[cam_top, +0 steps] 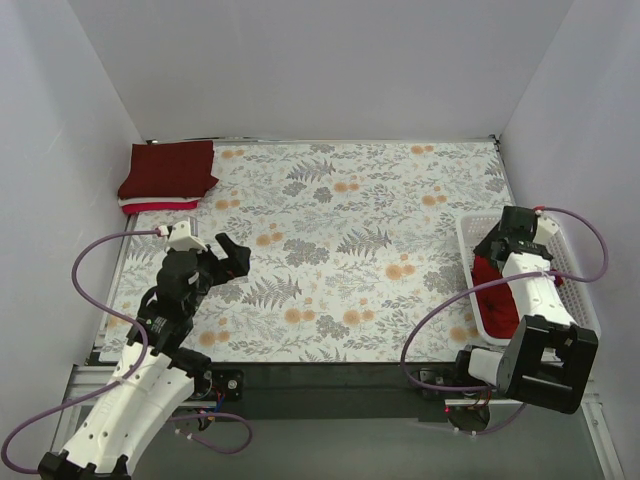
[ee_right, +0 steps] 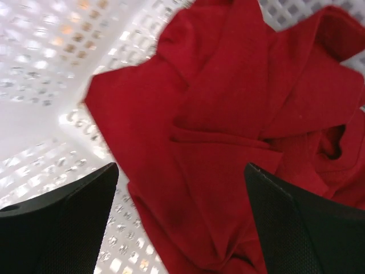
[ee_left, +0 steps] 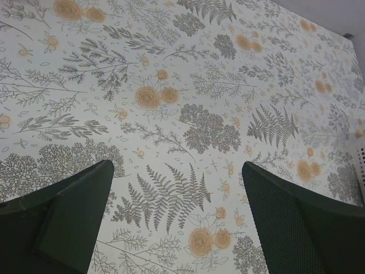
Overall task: Fold and stack the t-shirts
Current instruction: Grab the tshirt from the pile, then move the tshirt to the center of the board
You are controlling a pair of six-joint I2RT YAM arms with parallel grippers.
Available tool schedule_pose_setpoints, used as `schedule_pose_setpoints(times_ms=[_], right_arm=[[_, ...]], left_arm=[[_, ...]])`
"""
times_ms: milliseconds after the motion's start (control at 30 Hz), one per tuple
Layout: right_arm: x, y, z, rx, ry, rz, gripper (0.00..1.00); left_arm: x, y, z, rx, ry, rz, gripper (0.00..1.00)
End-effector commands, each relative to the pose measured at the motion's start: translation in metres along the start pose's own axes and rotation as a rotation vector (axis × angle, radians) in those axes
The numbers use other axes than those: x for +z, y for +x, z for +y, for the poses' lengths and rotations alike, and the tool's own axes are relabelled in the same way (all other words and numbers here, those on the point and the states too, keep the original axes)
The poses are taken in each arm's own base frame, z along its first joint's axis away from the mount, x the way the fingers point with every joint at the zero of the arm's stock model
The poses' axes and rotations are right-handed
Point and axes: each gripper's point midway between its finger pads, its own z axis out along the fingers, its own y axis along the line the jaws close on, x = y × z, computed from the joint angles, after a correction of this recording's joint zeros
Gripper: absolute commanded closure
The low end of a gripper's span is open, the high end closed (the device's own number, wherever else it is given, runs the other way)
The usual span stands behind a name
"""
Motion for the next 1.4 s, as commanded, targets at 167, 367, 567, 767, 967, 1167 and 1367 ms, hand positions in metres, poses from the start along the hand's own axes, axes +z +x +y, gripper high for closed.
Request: schedule_pose_setpoints(times_ms=[167, 367, 567, 767, 967, 1167, 1367], right_arm=[[0.034, 0.028, -0.008, 0.063, -0.005, 0.075, 0.34], [0.011, 0.004, -0.003, 0.049, -0.068, 0.001, 0.99], [-0.068, -0.085, 0.022, 0.024, -0.254, -0.232, 0.99], [-0.193, -0.17, 0.073, -0.048, -0.583, -0.484, 0.99], [-0.336, -0.181, 0.159, -0.273, -1.062, -0.609, 0.99], [-0.386, -0.086, 0.232, -0.458, -1.367, -0.467, 0.97], [-0.362, 0.084, 0.278, -0.765, -1.415, -0.179, 0.16]], left_arm=[[0.001, 0.001, -0.005, 0.025, 0.029, 0.003, 0.06], [0.004, 0.005, -0.006, 0.029, 0.035, 0.027, 0.07], [0.006, 0.008, -0.007, 0.026, 0.034, 0.043, 0.08], [0.01, 0.011, -0.005, 0.029, 0.02, 0.059, 0.08], [0.01, 0.008, -0.001, 0.026, -0.001, 0.043, 0.08], [0.009, 0.003, 0.005, 0.02, -0.034, 0.017, 0.08], [0.008, 0.0, 0.008, 0.011, -0.056, 0.0, 0.08]])
